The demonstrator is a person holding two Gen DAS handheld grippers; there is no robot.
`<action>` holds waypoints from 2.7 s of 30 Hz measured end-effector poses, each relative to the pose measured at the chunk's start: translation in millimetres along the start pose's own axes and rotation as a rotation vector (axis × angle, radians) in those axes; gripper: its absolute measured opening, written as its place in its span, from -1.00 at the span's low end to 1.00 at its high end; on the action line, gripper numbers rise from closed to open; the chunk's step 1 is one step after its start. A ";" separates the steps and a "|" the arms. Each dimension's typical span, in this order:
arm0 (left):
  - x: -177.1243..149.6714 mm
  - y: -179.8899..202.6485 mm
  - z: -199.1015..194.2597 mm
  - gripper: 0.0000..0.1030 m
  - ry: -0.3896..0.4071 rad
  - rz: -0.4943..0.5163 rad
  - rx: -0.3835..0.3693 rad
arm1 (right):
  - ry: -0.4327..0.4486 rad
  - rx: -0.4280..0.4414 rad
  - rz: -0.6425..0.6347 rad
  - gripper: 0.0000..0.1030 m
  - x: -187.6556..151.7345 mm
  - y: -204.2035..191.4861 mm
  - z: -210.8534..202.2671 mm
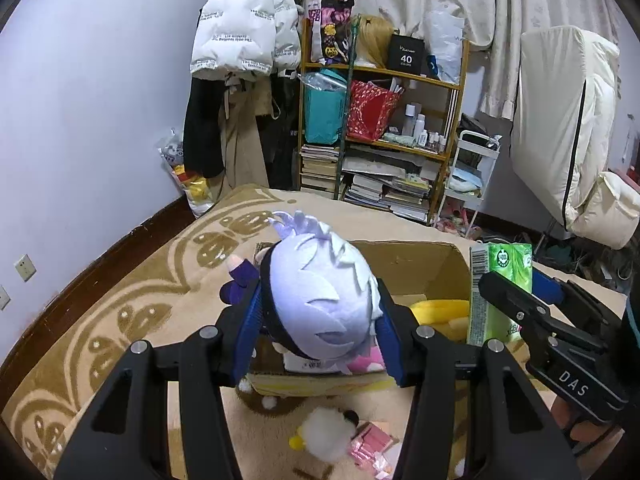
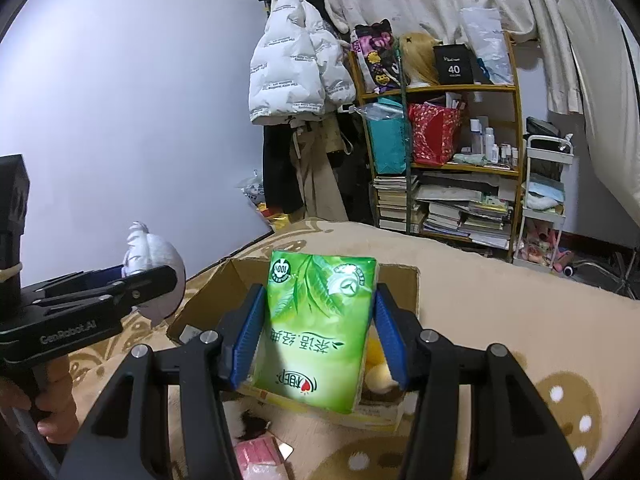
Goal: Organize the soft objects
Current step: 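Lift the doll and green tissue pack up over the box with both tools, then open both tools to drop the doll and green tissues into the box, then move both tools back down toward the white pompom toy and pink bag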
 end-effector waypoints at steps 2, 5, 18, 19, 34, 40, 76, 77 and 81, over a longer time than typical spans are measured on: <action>2.9 0.3 7.3 -0.01 -0.006 0.004 -0.012 | -0.002 0.004 -0.005 0.10 3.0 0.9 7.0; 10.1 2.0 14.4 -0.01 0.004 0.024 -0.019 | -0.004 0.009 -0.016 0.10 5.3 1.4 15.5; 16.3 -0.1 36.8 0.02 0.006 -0.006 -0.049 | -0.018 0.017 -0.005 0.11 3.1 3.0 37.8; 15.0 -0.7 39.3 0.02 0.002 -0.007 -0.048 | -0.015 0.017 -0.001 0.11 2.9 2.7 38.3; 4.6 -5.1 59.1 0.07 -0.047 -0.025 -0.058 | -0.024 0.048 -0.064 0.12 -10.2 -17.4 49.8; 3.0 -4.8 59.9 0.18 -0.066 -0.024 -0.068 | -0.046 0.048 -0.050 0.15 -15.8 -14.6 52.7; -21.7 -30.4 -28.9 0.94 -0.148 -0.069 0.030 | -0.066 -0.061 -0.032 1.00 -19.2 -19.9 -45.8; -24.1 -30.5 -32.0 0.94 -0.155 -0.072 0.030 | -0.066 -0.062 -0.031 1.00 -20.3 -21.0 -49.9; -34.6 -31.6 -42.9 0.94 -0.193 -0.074 0.020 | -0.076 -0.065 -0.025 1.00 -27.4 -25.9 -65.1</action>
Point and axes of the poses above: each gripper's, at about its wrist camera, not at the fingertips, and z roughly the way its jaws point, y to its right, x to its top, the point moved 9 cm from there along z, roughly the way its jaws point
